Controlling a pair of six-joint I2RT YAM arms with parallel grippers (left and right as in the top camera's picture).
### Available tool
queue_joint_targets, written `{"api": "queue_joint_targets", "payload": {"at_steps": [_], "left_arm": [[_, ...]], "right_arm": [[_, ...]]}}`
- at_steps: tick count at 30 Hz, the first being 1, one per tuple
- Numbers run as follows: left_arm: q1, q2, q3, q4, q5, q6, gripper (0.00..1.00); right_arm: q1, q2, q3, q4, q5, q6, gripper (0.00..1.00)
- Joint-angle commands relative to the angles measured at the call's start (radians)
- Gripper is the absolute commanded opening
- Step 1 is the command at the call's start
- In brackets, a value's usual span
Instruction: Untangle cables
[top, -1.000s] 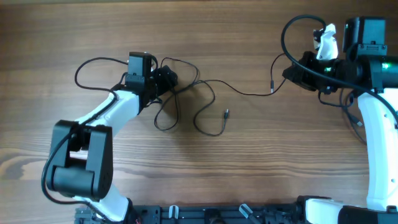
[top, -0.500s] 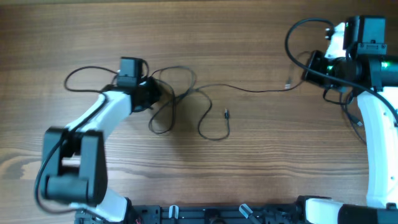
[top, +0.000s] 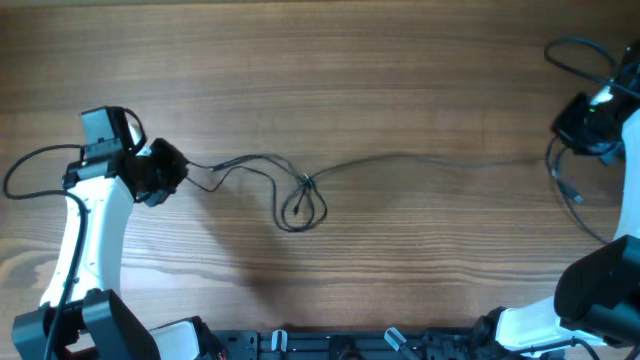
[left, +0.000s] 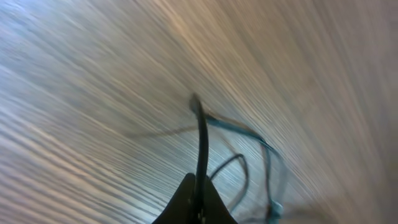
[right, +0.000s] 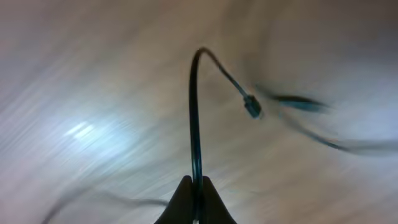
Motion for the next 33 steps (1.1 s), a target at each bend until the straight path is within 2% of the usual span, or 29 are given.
{"api": "queue_joint_targets", "payload": {"at_steps": [1,7,9,12,15,18,21,23,25,26,30,33], "left_arm": [[-0.095,-0.013,0.003,0.000,0.080,0.019,0.04],[-0.238,-0.012,0.003,0.000,0.002,0.019,0.04],[-0.277,-0.011,0.003,-0.001,-0.023,0.019,0.04],[-0.307,-0.011,0.003,-0.001,-0.029,0.019,0.04],[-0.325,-0.011,0.003,-0.001,-0.029,0.019,0.04],[-0.326,-0.011,0.003,-0.001,-0.033,0.019,0.04],[-0.327,-0.011,0.003,-0.001,-0.033,0.019,0.04],[-0.327,-0.011,0.003,0.000,-0.033,0.019,0.04],[-0.327,-0.011,0.003,0.000,-0.032,0.019,0.04],[-0.327,-0.011,0.003,0.000,-0.032,0.019,0.04],[-0.327,-0.011,0.003,-0.005,-0.032,0.019,0.04],[-0.327,-0.011,0.003,-0.013,-0.032,0.019,0.04]], "right_arm": [[0.093,0.007,0.005,0.011,-0.338,-0.194,0.04],[0.297,0.007,0.005,-0.006,-0.333,-0.303,0.05],[0.364,0.007,0.005,-0.013,-0.329,-0.310,0.20],[0.430,0.008,0.005,-0.013,-0.329,-0.308,0.26],[0.488,0.008,0.003,-0.021,-0.291,-0.299,0.39],[0.522,0.008,-0.010,-0.019,-0.263,-0.277,0.42],[0.540,0.008,-0.048,0.004,-0.200,-0.253,0.51],[0.553,0.012,-0.102,0.056,-0.190,-0.248,0.56],[0.573,0.015,-0.150,0.140,-0.189,-0.259,0.56],[0.594,0.015,-0.183,0.223,-0.178,-0.280,0.58],[0.654,0.016,-0.267,0.472,-0.174,-0.448,0.61],[0.682,0.017,-0.314,0.589,-0.174,-0.532,0.65]]}}
